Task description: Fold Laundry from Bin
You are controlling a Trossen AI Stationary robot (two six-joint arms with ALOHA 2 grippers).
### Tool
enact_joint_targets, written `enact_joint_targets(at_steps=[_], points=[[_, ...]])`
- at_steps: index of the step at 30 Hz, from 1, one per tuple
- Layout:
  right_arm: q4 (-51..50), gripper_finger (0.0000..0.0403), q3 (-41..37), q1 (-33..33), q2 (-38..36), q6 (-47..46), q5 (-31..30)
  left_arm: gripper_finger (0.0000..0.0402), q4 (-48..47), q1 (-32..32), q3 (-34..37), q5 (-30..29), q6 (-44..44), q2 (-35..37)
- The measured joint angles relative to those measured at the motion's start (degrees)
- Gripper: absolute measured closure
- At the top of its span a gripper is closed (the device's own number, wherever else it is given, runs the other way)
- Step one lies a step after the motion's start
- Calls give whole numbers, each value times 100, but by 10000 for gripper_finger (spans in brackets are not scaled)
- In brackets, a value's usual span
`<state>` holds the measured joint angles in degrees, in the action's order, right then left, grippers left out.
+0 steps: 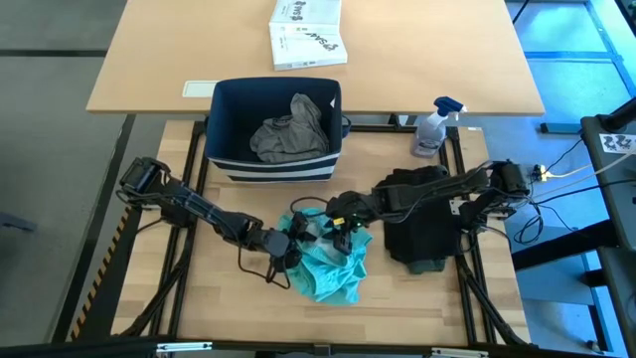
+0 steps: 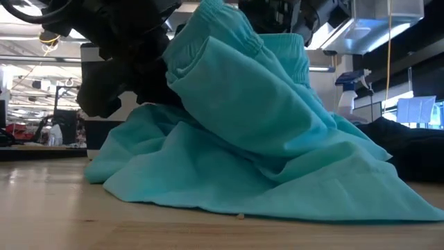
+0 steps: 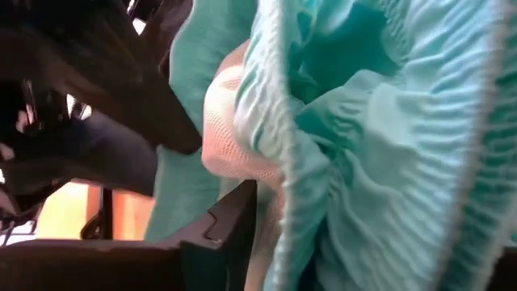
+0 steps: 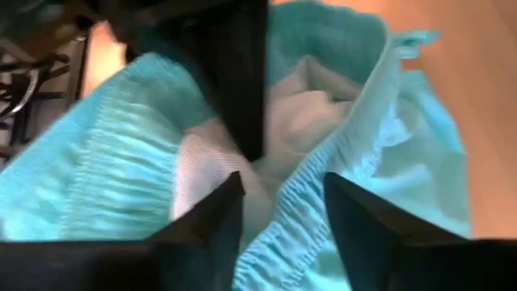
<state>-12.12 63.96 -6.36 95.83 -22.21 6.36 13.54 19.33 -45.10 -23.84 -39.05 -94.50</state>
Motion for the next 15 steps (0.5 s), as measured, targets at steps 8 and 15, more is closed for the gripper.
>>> enact_joint_targets(at_steps=[8, 15], points=[[122, 348, 2, -206, 0, 71, 246, 233, -757, 240, -473, -422, 256, 0], [342, 396, 2, -460, 0, 293, 419, 225, -1600, 452, -892, -811, 474, 0]])
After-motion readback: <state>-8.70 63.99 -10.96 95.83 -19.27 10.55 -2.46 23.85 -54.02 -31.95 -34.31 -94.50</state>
